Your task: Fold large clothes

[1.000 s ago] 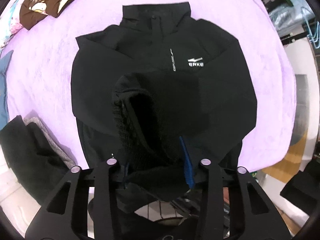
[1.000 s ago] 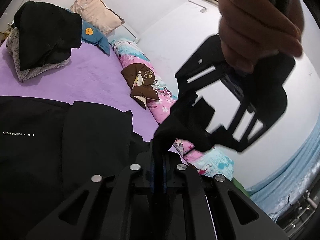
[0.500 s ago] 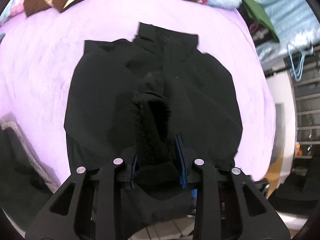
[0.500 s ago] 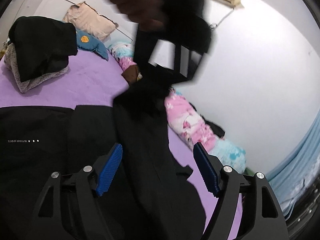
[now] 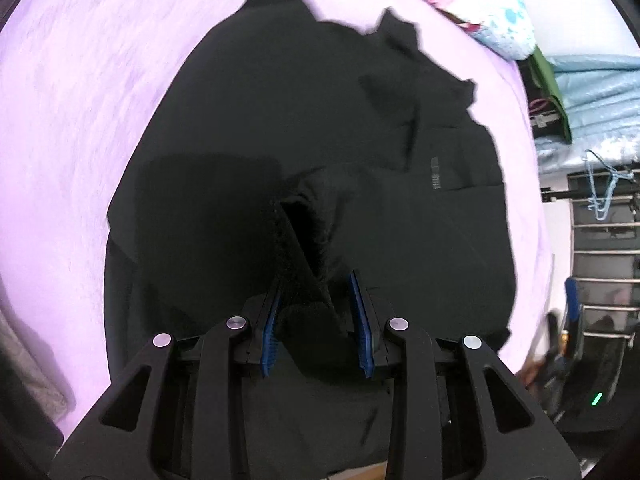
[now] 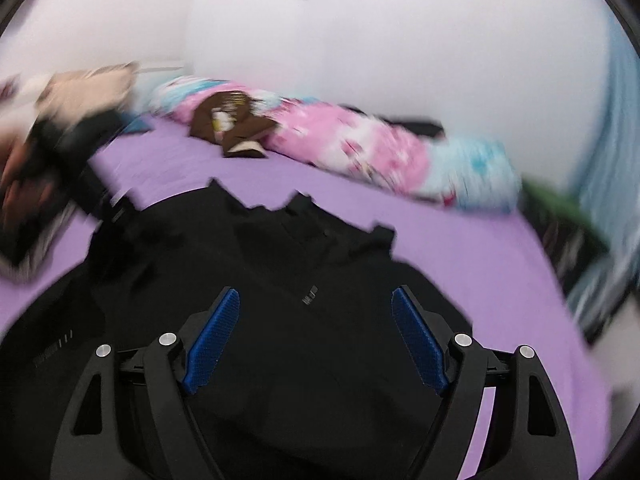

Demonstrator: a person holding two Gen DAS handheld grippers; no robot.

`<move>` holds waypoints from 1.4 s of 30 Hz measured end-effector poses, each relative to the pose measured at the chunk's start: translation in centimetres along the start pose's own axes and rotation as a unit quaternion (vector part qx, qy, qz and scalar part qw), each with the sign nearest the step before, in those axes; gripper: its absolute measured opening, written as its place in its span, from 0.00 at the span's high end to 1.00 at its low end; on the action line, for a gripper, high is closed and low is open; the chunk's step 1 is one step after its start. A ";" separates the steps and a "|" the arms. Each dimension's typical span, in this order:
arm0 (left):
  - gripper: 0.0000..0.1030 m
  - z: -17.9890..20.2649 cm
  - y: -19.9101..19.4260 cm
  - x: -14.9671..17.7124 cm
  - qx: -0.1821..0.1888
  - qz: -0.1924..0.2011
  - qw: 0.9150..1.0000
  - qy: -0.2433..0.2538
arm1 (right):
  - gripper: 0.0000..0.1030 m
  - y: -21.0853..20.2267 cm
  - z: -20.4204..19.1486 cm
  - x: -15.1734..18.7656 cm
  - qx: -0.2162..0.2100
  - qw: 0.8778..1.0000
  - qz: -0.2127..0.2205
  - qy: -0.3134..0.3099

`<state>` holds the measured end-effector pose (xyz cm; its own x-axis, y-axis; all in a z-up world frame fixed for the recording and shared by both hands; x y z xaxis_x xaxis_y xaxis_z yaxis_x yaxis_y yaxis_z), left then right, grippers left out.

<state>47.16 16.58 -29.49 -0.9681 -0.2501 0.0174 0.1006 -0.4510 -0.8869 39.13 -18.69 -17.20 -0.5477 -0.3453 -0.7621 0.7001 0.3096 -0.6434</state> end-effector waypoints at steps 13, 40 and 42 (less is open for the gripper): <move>0.68 -5.8 -0.1 1.4 -0.057 0.017 0.998 -0.017 | 0.24 7.0 7.1 3.8 -0.066 0.969 -0.099 0.219; 0.06 5.1 8.5 4.1 -0.164 0.136 0.966 0.143 | 0.06 13.3 3.5 8.4 0.004 0.959 -0.243 0.143; 0.06 4.6 10.0 4.2 -0.177 0.133 0.962 0.157 | 0.06 14.3 3.0 9.2 0.016 0.959 -0.257 0.122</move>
Point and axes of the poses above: each gripper's, at about its wrist camera, not at the fingertips, and y roughly the way its jaws point, z to its right, x to its underside, the point moved 3 cm from there along y, roughly the way its jaws point, and after that the axes turned 6 degrees about -z, right-handed, at the moved point
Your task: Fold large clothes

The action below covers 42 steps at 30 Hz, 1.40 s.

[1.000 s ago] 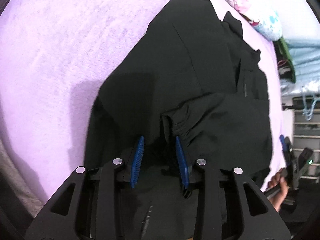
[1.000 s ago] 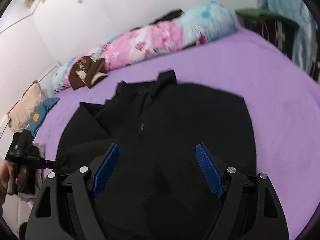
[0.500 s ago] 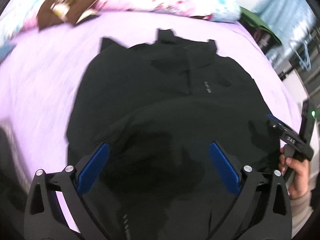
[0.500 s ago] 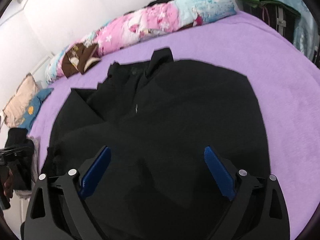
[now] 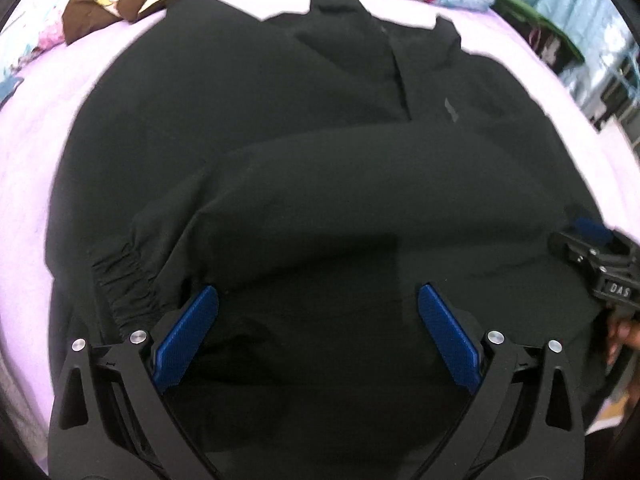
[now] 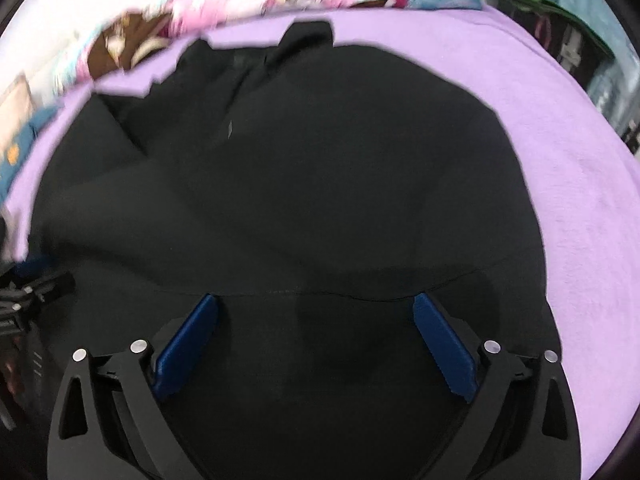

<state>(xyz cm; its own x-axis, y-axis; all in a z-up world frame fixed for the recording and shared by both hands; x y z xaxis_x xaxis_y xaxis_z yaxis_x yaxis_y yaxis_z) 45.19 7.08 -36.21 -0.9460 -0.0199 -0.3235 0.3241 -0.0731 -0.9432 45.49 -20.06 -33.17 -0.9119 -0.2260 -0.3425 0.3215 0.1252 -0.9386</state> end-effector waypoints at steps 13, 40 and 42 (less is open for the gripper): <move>0.06 -1.8 -3.1 1.5 0.052 0.031 0.998 -0.026 | 0.06 -1.2 0.5 0.7 -0.016 1.000 0.018 0.004; 0.06 -5.6 -15.4 18.9 -0.025 0.110 0.993 -0.028 | 0.06 -14.6 6.0 21.2 -0.014 0.996 0.068 0.048; 0.06 -5.8 -15.9 20.0 -0.024 0.112 0.993 -0.027 | 0.06 -14.7 5.8 22.8 -0.015 0.997 0.063 0.044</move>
Point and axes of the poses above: each gripper's, at about its wrist camera, not at the fingertips, and y roughly the way its jaws point, z to its right, x to its underside, the point moved 3 cm from there along y, roughly the way its jaws point, and after that the axes turned 6 degrees about -z, right-handed, at the moved point
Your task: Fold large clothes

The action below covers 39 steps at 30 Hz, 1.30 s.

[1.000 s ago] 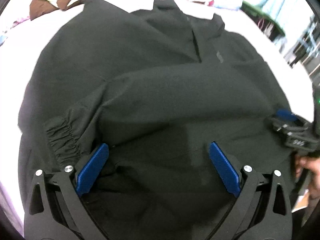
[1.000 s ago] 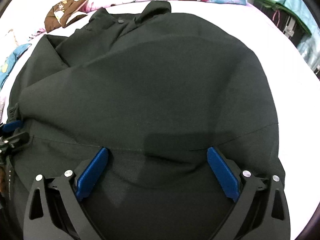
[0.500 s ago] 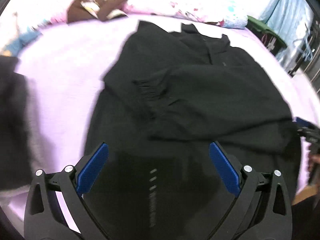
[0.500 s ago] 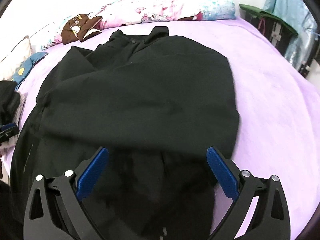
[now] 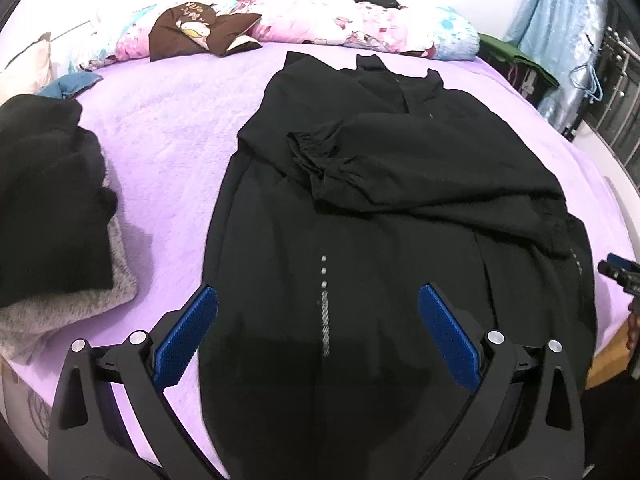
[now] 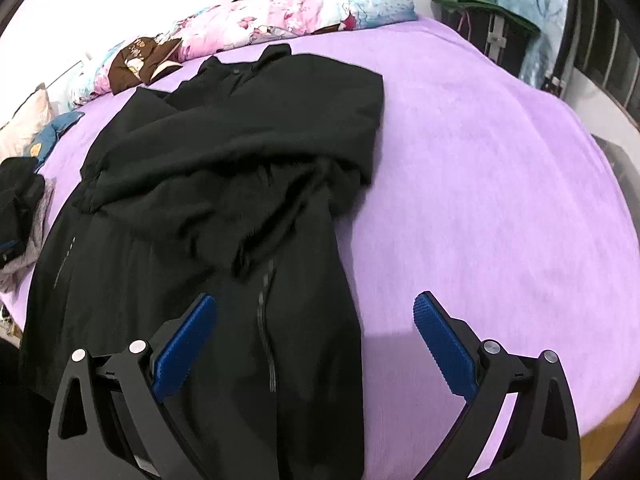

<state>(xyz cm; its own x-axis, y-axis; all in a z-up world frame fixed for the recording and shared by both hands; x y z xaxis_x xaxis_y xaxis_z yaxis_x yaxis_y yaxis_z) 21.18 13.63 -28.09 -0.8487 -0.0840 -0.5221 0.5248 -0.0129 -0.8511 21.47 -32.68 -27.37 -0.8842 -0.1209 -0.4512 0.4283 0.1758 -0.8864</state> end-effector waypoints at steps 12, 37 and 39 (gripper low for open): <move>0.06 -1.2 -0.4 4.2 0.012 -0.037 0.999 -0.002 | 0.06 -0.2 -1.5 6.1 0.027 0.999 -0.039 -0.005; 0.06 -6.1 1.0 10.9 0.059 -0.127 0.987 -0.078 | 0.06 1.1 1.3 11.8 0.004 0.994 -0.088 0.069; 0.06 -7.0 1.3 11.2 0.071 -0.131 0.984 -0.095 | 0.06 1.6 1.8 12.2 0.002 0.993 -0.095 0.071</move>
Point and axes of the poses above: each gripper's, at about its wrist camera, not at the fingertips, and y roughly the way its jaws point, z to its right, x to its underside, the point moved 3 cm from there along y, roughly the way its jaws point, and after that the axes turned 6 degrees about -z, right-handed, at the moved point
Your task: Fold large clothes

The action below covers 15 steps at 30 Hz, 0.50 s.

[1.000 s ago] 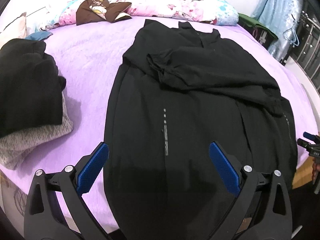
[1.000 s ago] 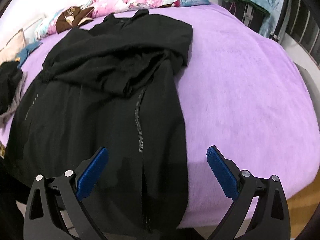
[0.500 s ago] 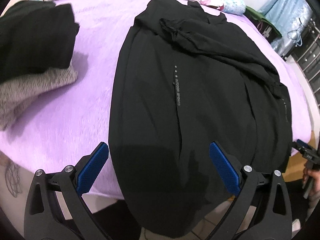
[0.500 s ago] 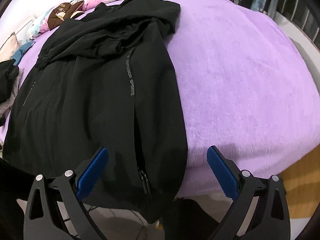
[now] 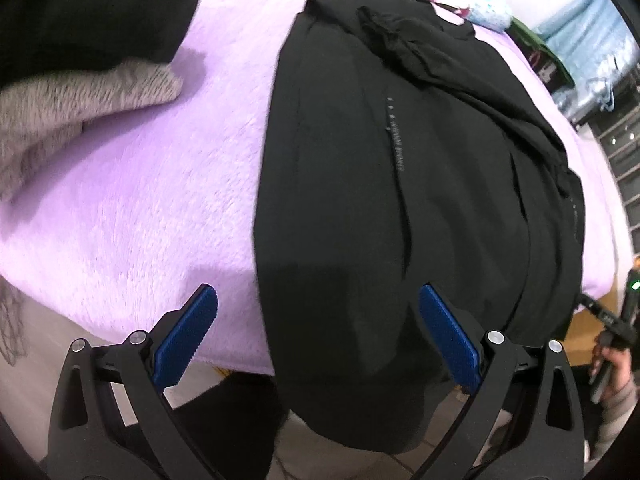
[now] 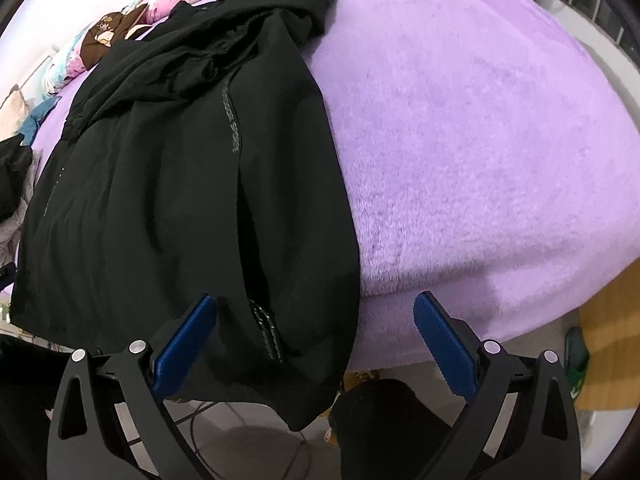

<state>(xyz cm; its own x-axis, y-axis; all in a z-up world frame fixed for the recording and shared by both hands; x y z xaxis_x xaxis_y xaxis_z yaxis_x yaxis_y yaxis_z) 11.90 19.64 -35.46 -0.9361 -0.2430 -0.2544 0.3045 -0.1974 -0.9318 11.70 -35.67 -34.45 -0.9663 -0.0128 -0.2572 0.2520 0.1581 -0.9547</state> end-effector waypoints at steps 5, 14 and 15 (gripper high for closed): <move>0.06 -2.5 0.9 0.4 0.047 -0.031 0.996 -0.063 | 0.06 0.9 1.0 0.4 -0.022 0.999 -0.018 0.024; 0.06 -1.5 2.7 0.8 0.080 -0.066 0.993 -0.053 | 0.08 2.0 -0.5 0.5 -0.047 0.998 -0.034 -0.001; 0.06 -1.3 3.0 0.9 0.081 -0.071 0.993 -0.051 | 0.10 2.1 -0.7 0.5 -0.045 0.998 -0.034 -0.007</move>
<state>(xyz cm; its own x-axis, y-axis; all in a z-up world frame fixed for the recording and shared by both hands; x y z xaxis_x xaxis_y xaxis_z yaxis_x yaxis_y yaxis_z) 11.78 20.06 -38.86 -0.9511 -0.2959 -0.0883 0.2031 -0.3839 -0.9007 11.65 -34.64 -36.45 -0.9802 -0.0395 -0.1938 0.1786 0.2442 -0.9531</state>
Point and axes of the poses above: each gripper's, at about its wrist camera, not at the fingertips, and y roughly the way its jaws point, z to its right, x to its underside, the point moved 3 cm from there along y, roughly the way its jaws point, and after that the axes turned 6 degrees about -z, right-handed, at the moved point
